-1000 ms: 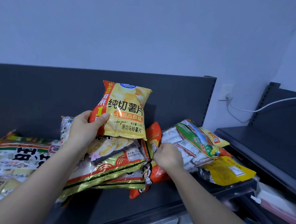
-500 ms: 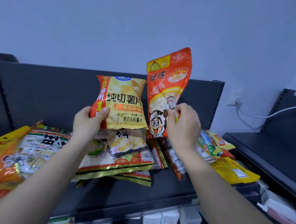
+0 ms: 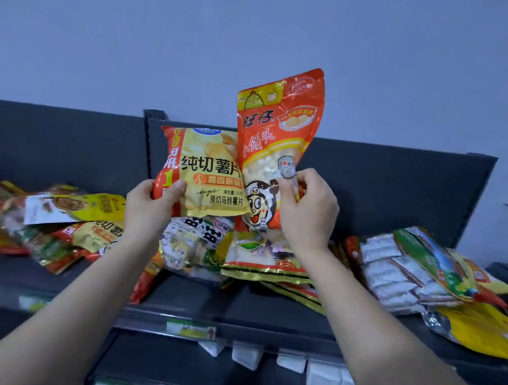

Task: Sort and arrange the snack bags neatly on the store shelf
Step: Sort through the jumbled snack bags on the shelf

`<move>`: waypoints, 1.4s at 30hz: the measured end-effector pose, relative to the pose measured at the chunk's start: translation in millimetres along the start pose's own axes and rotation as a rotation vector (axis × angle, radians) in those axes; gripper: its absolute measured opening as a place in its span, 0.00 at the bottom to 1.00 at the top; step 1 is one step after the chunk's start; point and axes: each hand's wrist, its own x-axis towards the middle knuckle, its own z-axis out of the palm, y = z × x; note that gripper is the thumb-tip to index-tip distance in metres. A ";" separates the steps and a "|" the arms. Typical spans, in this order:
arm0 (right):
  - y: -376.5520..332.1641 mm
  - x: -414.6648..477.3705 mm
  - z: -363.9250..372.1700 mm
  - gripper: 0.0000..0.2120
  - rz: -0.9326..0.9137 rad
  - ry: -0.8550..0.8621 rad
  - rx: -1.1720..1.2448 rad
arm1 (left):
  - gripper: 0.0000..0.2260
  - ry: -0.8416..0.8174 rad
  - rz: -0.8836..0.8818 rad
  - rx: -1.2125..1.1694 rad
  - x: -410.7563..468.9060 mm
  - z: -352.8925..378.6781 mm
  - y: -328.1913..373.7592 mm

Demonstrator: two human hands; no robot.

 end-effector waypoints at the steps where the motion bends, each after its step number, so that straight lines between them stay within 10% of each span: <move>1: -9.3 -2.7 9.2 0.13 -0.001 -0.018 0.024 | 0.11 0.024 0.003 0.013 1.9 -13.2 1.8; 33: -269.9 -79.7 398.1 0.13 0.073 -0.426 0.251 | 0.04 0.312 -0.036 0.209 239.1 -398.5 -60.9; 42: -281.3 -72.7 491.9 0.09 0.003 -0.704 0.096 | 0.30 0.275 -0.047 0.510 303.5 -438.2 -93.6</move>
